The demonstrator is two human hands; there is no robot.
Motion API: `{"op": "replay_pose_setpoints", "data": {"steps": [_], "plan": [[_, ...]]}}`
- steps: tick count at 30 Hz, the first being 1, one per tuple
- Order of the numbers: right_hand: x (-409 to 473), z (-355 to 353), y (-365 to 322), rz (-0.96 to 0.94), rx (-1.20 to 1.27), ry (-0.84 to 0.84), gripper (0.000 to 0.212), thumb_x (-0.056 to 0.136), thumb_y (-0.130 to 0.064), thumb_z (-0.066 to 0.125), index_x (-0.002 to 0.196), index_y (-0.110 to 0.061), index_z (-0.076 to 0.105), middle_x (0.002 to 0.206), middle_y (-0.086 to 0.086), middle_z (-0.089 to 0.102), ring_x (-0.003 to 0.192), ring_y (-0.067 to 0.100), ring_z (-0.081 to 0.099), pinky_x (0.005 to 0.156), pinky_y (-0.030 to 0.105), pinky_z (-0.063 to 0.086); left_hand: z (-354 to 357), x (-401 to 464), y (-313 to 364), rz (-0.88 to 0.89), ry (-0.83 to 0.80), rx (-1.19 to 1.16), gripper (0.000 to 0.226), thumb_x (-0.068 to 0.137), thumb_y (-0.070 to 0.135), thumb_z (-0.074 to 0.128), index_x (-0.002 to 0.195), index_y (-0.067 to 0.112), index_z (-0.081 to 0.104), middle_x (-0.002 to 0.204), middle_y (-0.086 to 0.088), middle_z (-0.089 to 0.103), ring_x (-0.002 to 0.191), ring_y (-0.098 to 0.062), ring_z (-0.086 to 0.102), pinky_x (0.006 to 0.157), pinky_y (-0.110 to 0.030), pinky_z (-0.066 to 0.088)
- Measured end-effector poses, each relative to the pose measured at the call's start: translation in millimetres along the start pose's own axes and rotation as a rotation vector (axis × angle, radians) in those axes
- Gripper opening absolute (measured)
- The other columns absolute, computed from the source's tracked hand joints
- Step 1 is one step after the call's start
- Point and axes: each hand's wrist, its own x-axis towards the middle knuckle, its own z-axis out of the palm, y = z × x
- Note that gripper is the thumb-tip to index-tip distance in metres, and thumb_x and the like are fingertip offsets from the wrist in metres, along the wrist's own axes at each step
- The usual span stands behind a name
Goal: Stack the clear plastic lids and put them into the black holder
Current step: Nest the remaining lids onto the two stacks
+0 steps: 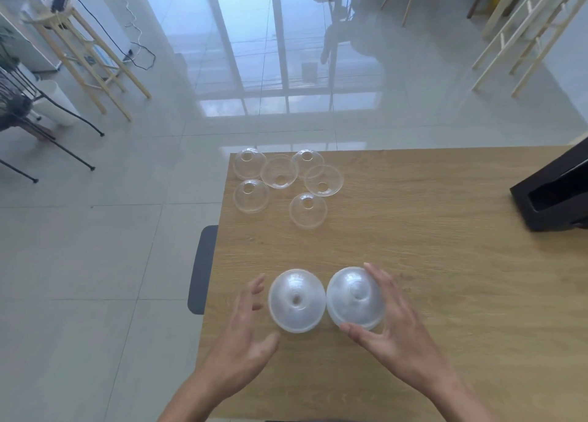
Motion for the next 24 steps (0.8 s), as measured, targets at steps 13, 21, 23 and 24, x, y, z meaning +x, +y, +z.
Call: {"op": "replay_pose_setpoints", "data": {"steps": [13,21,23,24], "plan": [[-0.5,9.5,9.1,0.091,0.155,0.090,0.102,0.073,-0.069,0.087,0.158,-0.048,0.034,0.160,-0.027,0.040,0.150,0.000,0.038,0.117,0.030,0.034,18.6,29.3,31.1,0.247,0.156,0.190,0.101,0.072,0.079,0.077,0.154,0.049,0.026,0.151,0.030,0.038,0.135,0.002,0.047,0.105,-0.038,0.053],[0.1,-5.5,4.0,0.147,0.209,0.058,0.111,0.065,-0.079,0.086,0.157,-0.059,0.028,0.161,-0.036,0.028,0.149,-0.007,0.032,0.115,0.038,0.036,7.8,31.9,23.3,0.177,0.147,0.166,0.102,0.073,0.093,0.064,0.157,0.056,0.020,0.156,0.032,0.035,0.140,0.008,0.041,0.104,-0.033,0.046],[10.0,-17.2,1.6,0.162,0.258,0.093,0.096,0.071,-0.083,0.077,0.154,-0.061,0.033,0.158,-0.039,0.032,0.147,-0.004,0.037,0.115,0.042,0.039,-2.2,42.8,21.1,0.155,0.175,0.107,0.080,0.086,0.089,0.053,0.155,0.056,0.028,0.153,0.032,0.041,0.139,0.010,0.042,0.106,-0.035,0.047],[18.7,-23.9,1.0,0.165,0.297,0.123,0.084,0.076,-0.082,0.072,0.150,-0.061,0.040,0.156,-0.038,0.038,0.145,-0.002,0.042,0.116,0.044,0.041,-8.0,51.6,20.1,0.150,0.184,0.070,0.068,0.093,0.084,0.047,0.152,0.054,0.036,0.150,0.032,0.045,0.138,0.008,0.046,0.107,-0.037,0.049]]}}
